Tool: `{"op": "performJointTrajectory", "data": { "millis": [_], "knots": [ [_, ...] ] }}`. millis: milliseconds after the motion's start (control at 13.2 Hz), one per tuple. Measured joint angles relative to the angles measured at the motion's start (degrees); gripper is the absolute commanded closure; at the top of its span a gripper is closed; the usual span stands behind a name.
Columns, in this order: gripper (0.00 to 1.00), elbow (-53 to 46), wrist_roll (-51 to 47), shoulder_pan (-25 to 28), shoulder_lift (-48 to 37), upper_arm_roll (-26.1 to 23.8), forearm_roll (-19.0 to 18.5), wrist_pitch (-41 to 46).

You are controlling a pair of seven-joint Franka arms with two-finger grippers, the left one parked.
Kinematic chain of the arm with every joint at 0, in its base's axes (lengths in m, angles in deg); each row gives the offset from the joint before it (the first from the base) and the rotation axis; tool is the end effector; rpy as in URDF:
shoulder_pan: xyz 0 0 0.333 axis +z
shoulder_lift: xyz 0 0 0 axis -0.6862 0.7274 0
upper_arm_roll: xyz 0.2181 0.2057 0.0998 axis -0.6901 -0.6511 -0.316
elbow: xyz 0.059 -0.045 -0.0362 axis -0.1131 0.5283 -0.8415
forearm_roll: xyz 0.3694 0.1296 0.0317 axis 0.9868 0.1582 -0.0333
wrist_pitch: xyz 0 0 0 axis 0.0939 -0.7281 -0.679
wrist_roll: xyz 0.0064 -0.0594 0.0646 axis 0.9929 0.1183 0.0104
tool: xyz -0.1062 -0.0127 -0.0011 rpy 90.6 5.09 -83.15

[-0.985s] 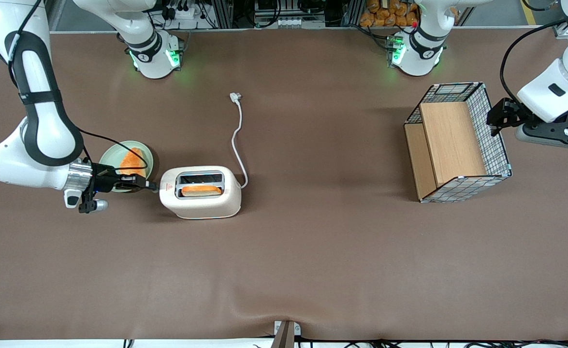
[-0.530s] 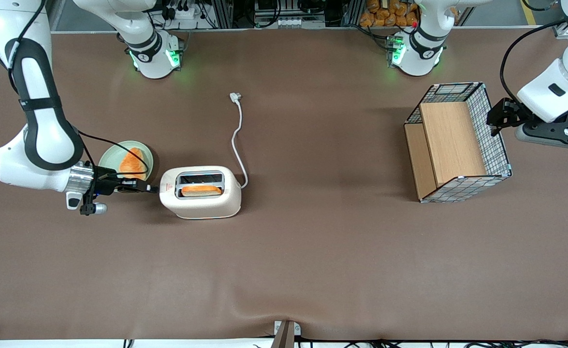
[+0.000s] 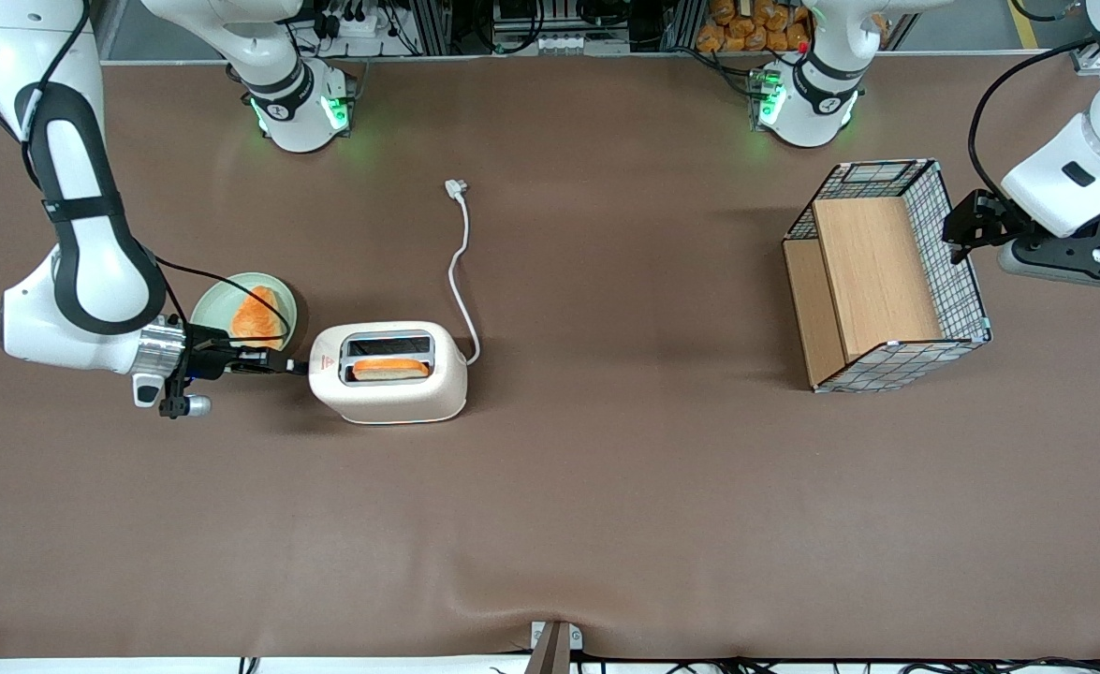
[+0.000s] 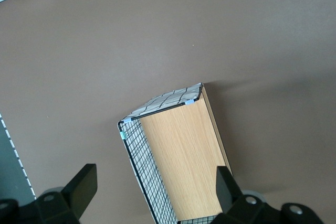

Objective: Press toaster button with right arm

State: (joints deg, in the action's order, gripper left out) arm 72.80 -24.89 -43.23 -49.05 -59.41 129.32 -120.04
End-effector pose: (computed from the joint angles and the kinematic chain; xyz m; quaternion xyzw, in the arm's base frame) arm 0.5942 0.0128 0.2664 -0.9322 0.0470 0.0487 0.3557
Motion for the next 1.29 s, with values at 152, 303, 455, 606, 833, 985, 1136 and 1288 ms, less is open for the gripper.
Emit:
{"op": "performJointTrajectory", "data": {
  "millis": [152, 303, 455, 606, 833, 985, 1136, 1288],
  "knots": [
    [1.0, 0.0, 0.91, 0.0, 0.57, 0.0, 0.29, -0.28],
    [1.0, -0.01, 1.75, -0.02, 1.03, 0.0, 0.53, -0.48],
    [1.0, -0.01, 2.86, -0.18, 1.48, 0.0, 0.93, -0.49],
    [1.0, -0.03, 3.82, -0.26, 1.97, 0.0, 1.0, -0.81],
    [1.0, -0.02, 5.7, -0.35, 2.75, 0.0, 1.64, -1.1],
    [1.0, 0.01, 6.99, -0.41, 3.54, -0.02, 2.29, -1.61],
    [1.0, 0.05, 7.74, -0.42, 4.1, -0.06, 2.58, -2.12],
    [1.0, 0.07, 8.23, -0.43, 4.33, -0.03, 3.23, -2.16]
  ]
}}
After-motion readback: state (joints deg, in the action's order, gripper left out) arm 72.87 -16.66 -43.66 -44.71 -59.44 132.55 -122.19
